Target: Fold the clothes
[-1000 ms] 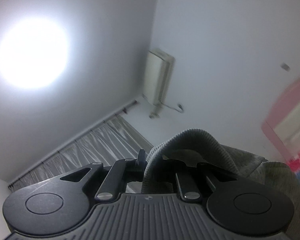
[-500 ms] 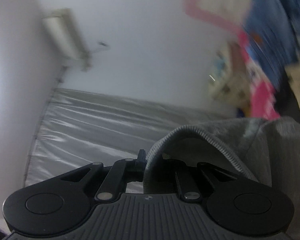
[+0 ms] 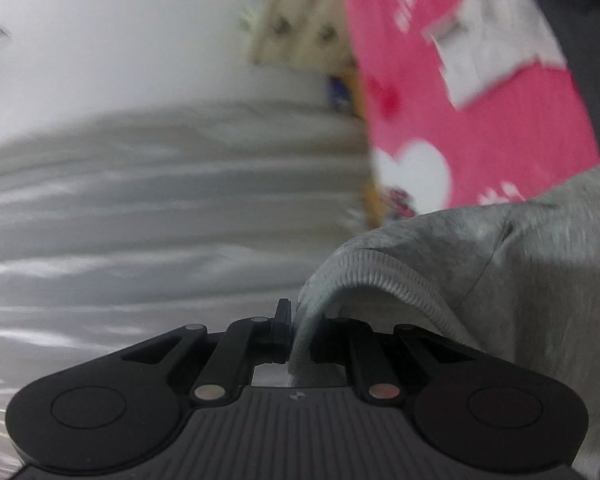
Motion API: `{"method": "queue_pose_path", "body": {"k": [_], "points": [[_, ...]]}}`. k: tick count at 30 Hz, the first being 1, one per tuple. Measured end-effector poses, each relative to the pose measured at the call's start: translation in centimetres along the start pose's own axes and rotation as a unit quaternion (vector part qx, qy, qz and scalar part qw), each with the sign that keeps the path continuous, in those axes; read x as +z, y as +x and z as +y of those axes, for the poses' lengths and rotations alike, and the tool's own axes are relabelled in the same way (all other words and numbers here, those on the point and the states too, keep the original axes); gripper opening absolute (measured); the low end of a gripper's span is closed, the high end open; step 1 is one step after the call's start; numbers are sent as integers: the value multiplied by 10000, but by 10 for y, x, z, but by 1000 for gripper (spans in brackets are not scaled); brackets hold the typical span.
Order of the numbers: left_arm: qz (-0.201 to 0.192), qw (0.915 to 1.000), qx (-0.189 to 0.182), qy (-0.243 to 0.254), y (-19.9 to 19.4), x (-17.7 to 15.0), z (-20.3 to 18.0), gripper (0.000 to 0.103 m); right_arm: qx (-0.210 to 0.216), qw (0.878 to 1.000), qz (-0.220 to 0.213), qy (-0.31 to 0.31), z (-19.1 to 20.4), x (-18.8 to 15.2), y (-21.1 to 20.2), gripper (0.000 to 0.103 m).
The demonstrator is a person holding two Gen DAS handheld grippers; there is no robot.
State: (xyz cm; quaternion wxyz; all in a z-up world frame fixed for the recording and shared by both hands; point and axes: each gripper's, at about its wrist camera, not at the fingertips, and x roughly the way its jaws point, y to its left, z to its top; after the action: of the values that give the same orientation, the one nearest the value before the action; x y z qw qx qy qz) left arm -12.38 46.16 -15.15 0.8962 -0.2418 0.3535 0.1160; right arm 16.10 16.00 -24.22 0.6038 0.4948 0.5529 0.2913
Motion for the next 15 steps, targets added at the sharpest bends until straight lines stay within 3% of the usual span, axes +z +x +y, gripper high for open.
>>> {"method": "queue_pose_path", "body": {"k": [2, 5, 7, 9, 10, 13, 15], "points": [[332, 9990, 244, -173, 13, -16, 22, 13, -561, 9981, 270, -10, -14, 3, 43, 17], [906, 9934, 579, -409, 33, -41, 52, 14, -1328, 9888, 669, 126, -34, 8, 99, 49], [1145, 9889, 751, -585, 33, -50, 72, 14, -1426, 9846, 928, 411, -38, 14, 115, 51], [1229, 9855, 775, -876, 25, -52, 90, 23, -1102, 9847, 1144, 714, -31, 16, 114, 65], [1205, 9850, 761, -971, 19, -50, 93, 27, -784, 9860, 1213, 837, -26, 16, 109, 66], [1018, 9874, 736, -965, 8, -43, 101, 35, 515, 9854, 1272, 1009, -5, 16, 80, 81], [907, 9906, 710, -744, 20, -33, 99, 47, 463, 9915, 1121, 477, 11, 17, 56, 82]]}}
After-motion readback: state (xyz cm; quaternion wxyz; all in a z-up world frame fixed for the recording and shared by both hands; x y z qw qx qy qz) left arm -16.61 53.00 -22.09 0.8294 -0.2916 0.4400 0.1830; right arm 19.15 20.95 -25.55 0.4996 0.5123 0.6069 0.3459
